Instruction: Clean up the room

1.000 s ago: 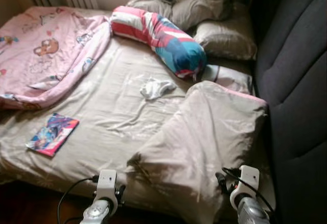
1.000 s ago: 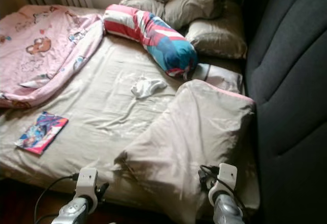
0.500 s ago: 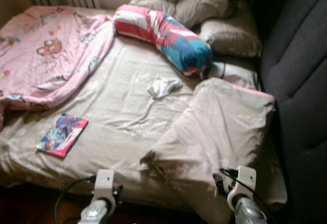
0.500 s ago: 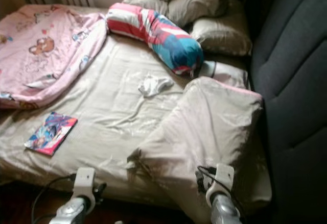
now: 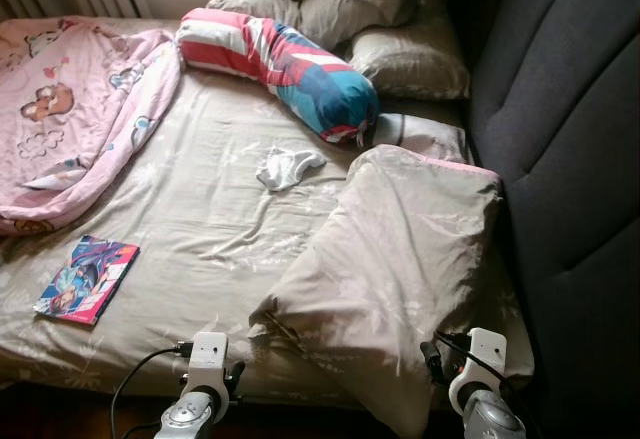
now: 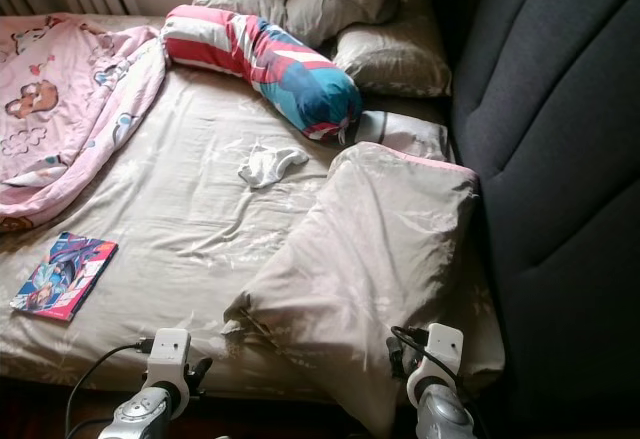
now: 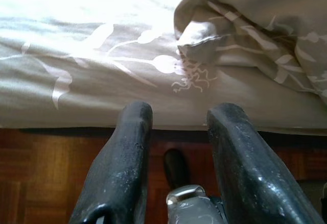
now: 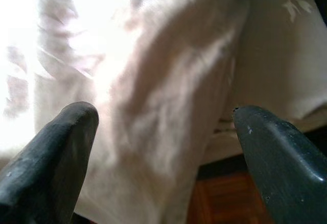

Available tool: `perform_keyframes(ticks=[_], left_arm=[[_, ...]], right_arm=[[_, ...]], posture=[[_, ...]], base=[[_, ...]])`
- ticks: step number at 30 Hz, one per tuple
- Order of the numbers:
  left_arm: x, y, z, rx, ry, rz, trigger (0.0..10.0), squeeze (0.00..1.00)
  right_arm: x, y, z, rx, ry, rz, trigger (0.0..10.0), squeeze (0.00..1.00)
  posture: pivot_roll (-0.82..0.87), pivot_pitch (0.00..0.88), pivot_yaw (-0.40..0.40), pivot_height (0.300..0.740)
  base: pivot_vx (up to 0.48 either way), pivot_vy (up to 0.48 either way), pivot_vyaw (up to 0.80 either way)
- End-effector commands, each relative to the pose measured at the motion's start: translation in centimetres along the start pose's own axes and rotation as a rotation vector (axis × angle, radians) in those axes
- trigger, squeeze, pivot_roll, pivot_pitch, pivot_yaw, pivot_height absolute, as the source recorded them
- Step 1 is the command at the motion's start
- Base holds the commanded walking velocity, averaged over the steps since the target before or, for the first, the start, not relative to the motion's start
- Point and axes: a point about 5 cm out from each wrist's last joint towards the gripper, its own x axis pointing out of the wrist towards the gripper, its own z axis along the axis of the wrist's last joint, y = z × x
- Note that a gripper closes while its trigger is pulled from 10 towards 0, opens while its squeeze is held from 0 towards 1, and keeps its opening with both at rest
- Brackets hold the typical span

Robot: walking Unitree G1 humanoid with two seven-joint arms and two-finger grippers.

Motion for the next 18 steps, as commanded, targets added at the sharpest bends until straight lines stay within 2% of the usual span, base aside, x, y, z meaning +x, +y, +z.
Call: perform_keyframes(ticks=[1, 5, 7, 10, 12, 13, 18], left_arm=[[-0.4, 0.4, -1.1, 0.000, 0.039, 0.005, 10.0, 0.00], [-0.3, 0.6, -0.8, 0.009, 0.015, 0.004, 10.0, 0.00], [0.0, 0.7, 0.7, 0.029, -0.040, 0.006, 10.0, 0.00], [0.4, 0.4, 2.2, 0.022, -0.099, -0.001, 10.0, 0.00], [0.4, 0.3, 2.4, 0.023, -0.105, -0.003, 10.0, 0.00], [0.6, -0.1, 3.3, 0.027, -0.144, -0.015, 10.0, 0.00], [0.8, -0.6, 4.8, 0.032, -0.212, -0.027, 10.0, 0.00]], right_arm=[[-0.1, -0.3, -0.3, 0.010, 0.005, -0.009, 10.0, 0.00], [0.0, 0.0, 0.3, -0.025, -0.035, 0.021, 10.0, 0.00], [0.1, 0.8, 1.1, -0.086, -0.079, 0.072, 10.0, 0.00], [0.2, 1.7, 1.9, -0.084, -0.139, 0.104, 10.0, 0.00], [0.2, 1.7, 2.0, -0.080, -0.146, 0.107, 10.0, 0.00], [0.2, 2.0, 2.3, -0.074, -0.162, 0.113, 10.0, 0.00], [0.2, 2.2, 2.5, -0.083, -0.182, 0.110, 10.0, 0.00]], posture=[[-0.05, 0.149, -0.013, 0.740], [-0.04, 0.152, -0.010, 0.740], [-0.05, 0.153, -0.009, 0.740], [-0.05, 0.157, -0.005, 0.740], [-0.05, 0.157, -0.005, 0.740], [-0.05, 0.159, -0.002, 0.740], [-0.05, 0.161, -0.001, 0.740]], base=[[0.000, 0.000, 0.00], [0.000, 0.000, 0.00], [0.000, 0.000, 0.00], [0.000, 0.000, 0.00], [0.000, 0.000, 0.00], [0.000, 0.000, 0.00], [0.000, 0.000, 0.00]])
